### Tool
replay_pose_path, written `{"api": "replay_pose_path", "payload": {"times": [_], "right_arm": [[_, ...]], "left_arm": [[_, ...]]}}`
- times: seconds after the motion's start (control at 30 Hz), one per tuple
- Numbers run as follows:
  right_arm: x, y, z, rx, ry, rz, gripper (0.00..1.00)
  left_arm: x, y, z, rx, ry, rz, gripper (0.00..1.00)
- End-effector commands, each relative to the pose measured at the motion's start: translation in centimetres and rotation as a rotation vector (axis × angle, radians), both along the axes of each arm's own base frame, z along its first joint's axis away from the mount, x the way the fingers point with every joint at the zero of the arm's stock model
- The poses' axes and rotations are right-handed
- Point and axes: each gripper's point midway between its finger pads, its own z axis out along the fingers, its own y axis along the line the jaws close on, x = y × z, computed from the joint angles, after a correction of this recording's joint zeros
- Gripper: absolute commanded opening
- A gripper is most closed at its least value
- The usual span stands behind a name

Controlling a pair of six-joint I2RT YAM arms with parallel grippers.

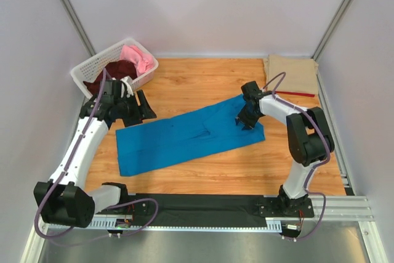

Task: Fold and stack the t-shirts
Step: Fold the tshirt

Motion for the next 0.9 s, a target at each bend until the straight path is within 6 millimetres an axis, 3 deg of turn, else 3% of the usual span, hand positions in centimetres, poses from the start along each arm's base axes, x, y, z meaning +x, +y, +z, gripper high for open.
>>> {"api": "replay_pose_path", "payload": {"times": [0.0, 0.17, 0.2, 0.3, 0.33, 0.4, 0.43, 0.5, 0.57, 0.63, 0.7, 0.73, 0.8, 0.83, 0.87], "right_arm": [[3.1, 0.2, -0.6, -0.06, -0.046, 0.083, 0.38], [6.0, 0.5, -2.3, -0.126, -0.021, 0.232, 0.38], [8.0, 1.2, -1.0, -0.118, -0.067, 0.257, 0.38], [10.3, 3.0, -1.8, -0.08, -0.113, 0.391, 0.38], [12.0, 4.2, -0.6, -0.045, -0.17, 0.457, 0.39], [13.4, 5.0, -1.4, -0.041, -0.178, 0.524, 0.38], [15.9, 5.7, 0.8, -0.044, -0.252, 0.564, 0.38], [17.3, 5.7, 0.5, -0.048, -0.243, 0.568, 0.39], [19.3, 7.2, 3.5, 0.035, -0.318, 0.579, 0.39], [19.9, 8.6, 6.9, 0.112, -0.395, 0.598, 0.4], [19.8, 9.1, 9.0, 0.148, -0.443, 0.573, 0.42], [19.3, 9.4, 11.3, 0.176, -0.483, 0.576, 0.43], [18.0, 9.4, 11.3, 0.208, -0.481, 0.557, 0.44], [17.5, 9.3, 13.0, 0.217, -0.507, 0.549, 0.44], [16.5, 8.9, 11.8, 0.218, -0.471, 0.537, 0.45]], "left_arm": [[-1.5, -4.1, 1.9, -0.182, -0.111, -0.242, 0.73], [-2.9, -4.2, 2.2, -0.18, -0.138, -0.272, 0.74], [-3.3, -4.5, 1.5, -0.179, -0.122, -0.283, 0.74], [-5.0, -6.5, 0.5, -0.285, -0.076, -0.356, 0.74], [-5.0, -7.2, 0.3, -0.314, -0.079, -0.381, 0.73], [-5.9, -8.0, -1.1, -0.291, -0.037, -0.403, 0.72], [-6.4, -8.2, -1.8, -0.264, -0.023, -0.417, 0.72], [-7.4, -8.4, -3.3, -0.201, 0.019, -0.432, 0.72], [-8.2, -8.4, -4.9, -0.145, 0.043, -0.44, 0.71], [-8.6, -8.0, -6.0, -0.095, 0.05, -0.434, 0.7], [-8.8, -7.5, -7.6, -0.061, 0.08, -0.417, 0.68], [-8.5, -7.7, -7.8, -0.066, 0.07, -0.416, 0.67], [-8.1, -8.6, -8.5, -0.106, 0.083, -0.412, 0.64], [-7.9, -9.0, -8.8, -0.121, 0.083, -0.406, 0.64], [-8.1, -9.3, -9.6, -0.139, 0.105, -0.394, 0.64]]}}
